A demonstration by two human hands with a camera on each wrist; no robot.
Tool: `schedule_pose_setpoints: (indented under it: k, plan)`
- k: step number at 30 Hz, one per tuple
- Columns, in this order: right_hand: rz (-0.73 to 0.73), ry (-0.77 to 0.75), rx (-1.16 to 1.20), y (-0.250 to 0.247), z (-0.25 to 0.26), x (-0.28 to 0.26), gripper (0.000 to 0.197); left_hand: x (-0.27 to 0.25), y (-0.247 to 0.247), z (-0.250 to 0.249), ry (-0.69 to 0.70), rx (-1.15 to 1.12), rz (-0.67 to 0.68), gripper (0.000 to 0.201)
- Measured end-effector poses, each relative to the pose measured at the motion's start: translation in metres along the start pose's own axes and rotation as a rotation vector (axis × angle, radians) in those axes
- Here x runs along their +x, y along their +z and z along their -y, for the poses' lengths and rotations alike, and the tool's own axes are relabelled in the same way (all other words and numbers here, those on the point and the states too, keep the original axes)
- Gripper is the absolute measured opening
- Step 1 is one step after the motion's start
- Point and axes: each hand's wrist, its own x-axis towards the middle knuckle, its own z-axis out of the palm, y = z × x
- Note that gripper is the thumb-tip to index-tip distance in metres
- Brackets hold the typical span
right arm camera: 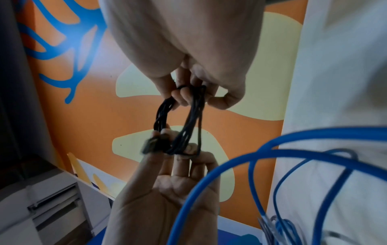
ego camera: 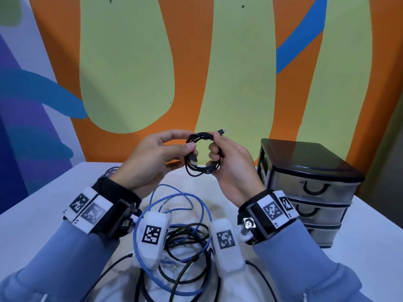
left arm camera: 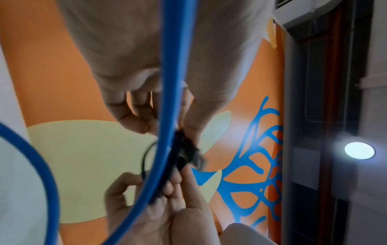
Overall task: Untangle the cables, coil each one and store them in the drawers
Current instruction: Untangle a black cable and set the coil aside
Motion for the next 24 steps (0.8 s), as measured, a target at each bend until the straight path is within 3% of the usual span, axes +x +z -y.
schedule_pose_setpoints:
  k: [3,8,15,18,20,24]
  plan:
    - [0.041,0.017,0.143,0.003,0.004,0.000,0.023,0.000,0.001,-0.001,-0.056,-0.053,0.085,0.035]
    - [0.093,0.053,0.347,0.001,0.007,0.000,0.022,0.000,-0.005,-0.002,0.037,0.094,0.042,0.036]
    - [0.127,0.046,0.333,0.007,0.000,-0.003,0.022,0.005,-0.015,0.003,0.065,0.287,-0.032,0.027]
    - [0.116,0.032,0.202,0.008,-0.001,-0.006,0.026,0.007,-0.019,0.002,0.159,0.414,-0.128,0.017]
    - [0.105,0.019,-0.025,0.007,-0.002,-0.008,0.026,0.009,-0.026,-0.002,0.190,0.446,-0.186,0.012]
    - [0.236,0.036,-0.460,0.008,-0.005,-0.012,0.056,0.014,-0.050,-0.006,0.177,0.480,-0.281,0.013]
